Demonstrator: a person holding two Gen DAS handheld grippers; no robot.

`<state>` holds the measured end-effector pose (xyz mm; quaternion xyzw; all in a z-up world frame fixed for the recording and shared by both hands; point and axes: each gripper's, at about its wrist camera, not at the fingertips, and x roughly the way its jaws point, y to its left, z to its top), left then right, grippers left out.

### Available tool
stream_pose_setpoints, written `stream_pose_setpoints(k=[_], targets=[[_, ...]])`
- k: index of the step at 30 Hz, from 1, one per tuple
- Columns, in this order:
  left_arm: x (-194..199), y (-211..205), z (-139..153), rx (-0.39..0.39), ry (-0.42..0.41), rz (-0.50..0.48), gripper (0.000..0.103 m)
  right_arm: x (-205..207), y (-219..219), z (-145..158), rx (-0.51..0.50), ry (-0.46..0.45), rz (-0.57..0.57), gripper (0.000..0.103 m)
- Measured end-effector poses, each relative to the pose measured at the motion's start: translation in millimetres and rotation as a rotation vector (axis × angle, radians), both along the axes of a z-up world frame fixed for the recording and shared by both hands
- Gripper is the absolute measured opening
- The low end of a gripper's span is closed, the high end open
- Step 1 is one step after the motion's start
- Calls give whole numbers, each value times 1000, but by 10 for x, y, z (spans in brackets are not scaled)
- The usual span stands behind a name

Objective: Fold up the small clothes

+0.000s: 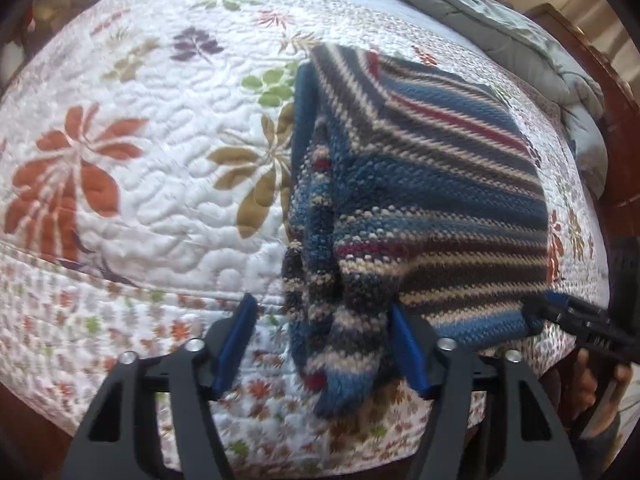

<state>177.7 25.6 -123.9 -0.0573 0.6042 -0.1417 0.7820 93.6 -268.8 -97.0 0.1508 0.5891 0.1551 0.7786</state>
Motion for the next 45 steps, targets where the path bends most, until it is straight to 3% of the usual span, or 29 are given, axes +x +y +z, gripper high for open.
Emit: stream_pose_setpoints(k=[3, 8, 15, 20, 26, 30, 33, 38, 42, 45], targets=[[41, 112, 128, -25, -23, 17, 82, 8, -30, 171, -15, -27, 3, 66], [283, 96, 157, -43, -18, 20, 83, 85, -126, 322, -2, -59, -3, 76], [776, -47, -79, -181, 46, 46, 83, 443, -182, 178, 17, -22, -20, 78], [1050, -234, -196, -197, 76, -7, 84, 654, -61, 55, 0, -4, 15, 79], [1151, -283, -398, -212, 101, -60, 97, 831, 28, -75, 32, 2, 49, 84], [1077, -155, -360, -203, 97, -60, 97, 900, 44, -108, 50, 2, 58, 86], [1016, -67, -378, -256, 125, -82, 96, 923, 69, -114, 46, -7, 73, 88], [1113, -100, -472, -304, 152, -90, 99, 1007, 119, -159, 55, 1, 73, 90], [1197, -183, -548, -297, 173, -118, 100, 1057, 116, -214, 78, 16, 72, 91], [1186, -173, -527, -325, 174, -91, 98, 1100, 108, -267, 112, 30, 64, 91]])
